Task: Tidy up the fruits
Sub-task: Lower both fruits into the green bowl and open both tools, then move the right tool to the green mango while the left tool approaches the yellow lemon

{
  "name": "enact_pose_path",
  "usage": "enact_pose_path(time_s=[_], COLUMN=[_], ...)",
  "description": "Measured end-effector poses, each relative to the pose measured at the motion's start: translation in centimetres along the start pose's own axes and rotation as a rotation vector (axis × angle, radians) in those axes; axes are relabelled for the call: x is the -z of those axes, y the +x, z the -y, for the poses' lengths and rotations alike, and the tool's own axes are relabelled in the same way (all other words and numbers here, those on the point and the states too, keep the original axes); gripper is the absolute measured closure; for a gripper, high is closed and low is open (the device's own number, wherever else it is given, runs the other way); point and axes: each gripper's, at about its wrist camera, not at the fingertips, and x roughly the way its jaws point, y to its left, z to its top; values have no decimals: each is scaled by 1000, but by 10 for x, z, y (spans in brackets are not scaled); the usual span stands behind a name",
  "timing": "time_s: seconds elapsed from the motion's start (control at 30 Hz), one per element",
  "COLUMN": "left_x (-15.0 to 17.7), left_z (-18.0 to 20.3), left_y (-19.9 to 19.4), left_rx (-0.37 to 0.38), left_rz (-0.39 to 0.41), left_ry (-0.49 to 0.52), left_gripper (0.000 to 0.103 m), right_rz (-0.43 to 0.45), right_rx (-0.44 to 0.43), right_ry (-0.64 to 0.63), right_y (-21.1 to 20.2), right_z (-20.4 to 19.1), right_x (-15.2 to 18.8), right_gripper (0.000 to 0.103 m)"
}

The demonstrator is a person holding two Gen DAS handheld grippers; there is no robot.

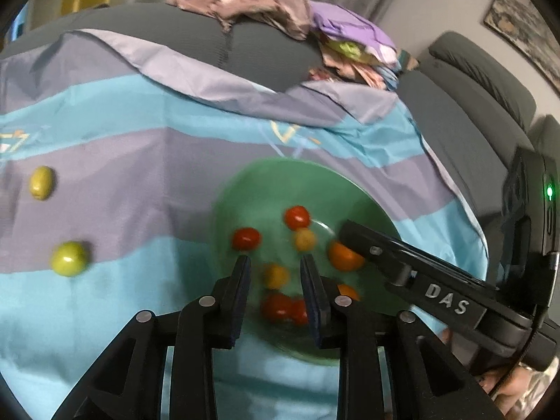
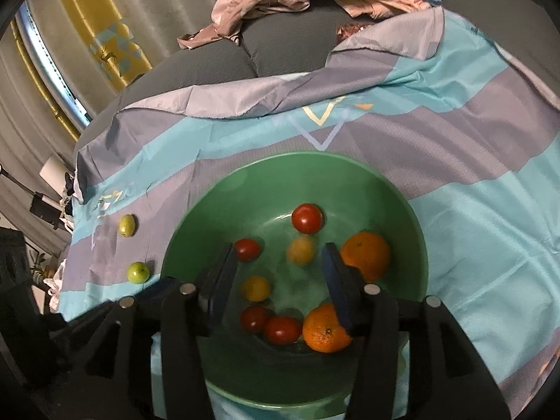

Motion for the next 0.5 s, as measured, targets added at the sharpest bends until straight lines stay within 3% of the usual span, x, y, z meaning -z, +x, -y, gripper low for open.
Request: enact_pose_path(time_s=[0.2, 0.37, 0.5], left_x=[-21, -41, -55], left_z=[-61, -121, -170], left_y=[-36, -66, -75], left_rx=[-50, -183, -232], left_rz=[29, 73, 83], left_ry=[-90, -125, -205], left_gripper=[59, 58, 58], right_rz=[37, 57, -6], right_rx=[16, 3, -82], right_ry=[-56, -112, -165], right_y=[-15, -16, 8], right_z=[-32, -68, -105], right_x=[-2, -1, -2], right_gripper=[44, 36, 34])
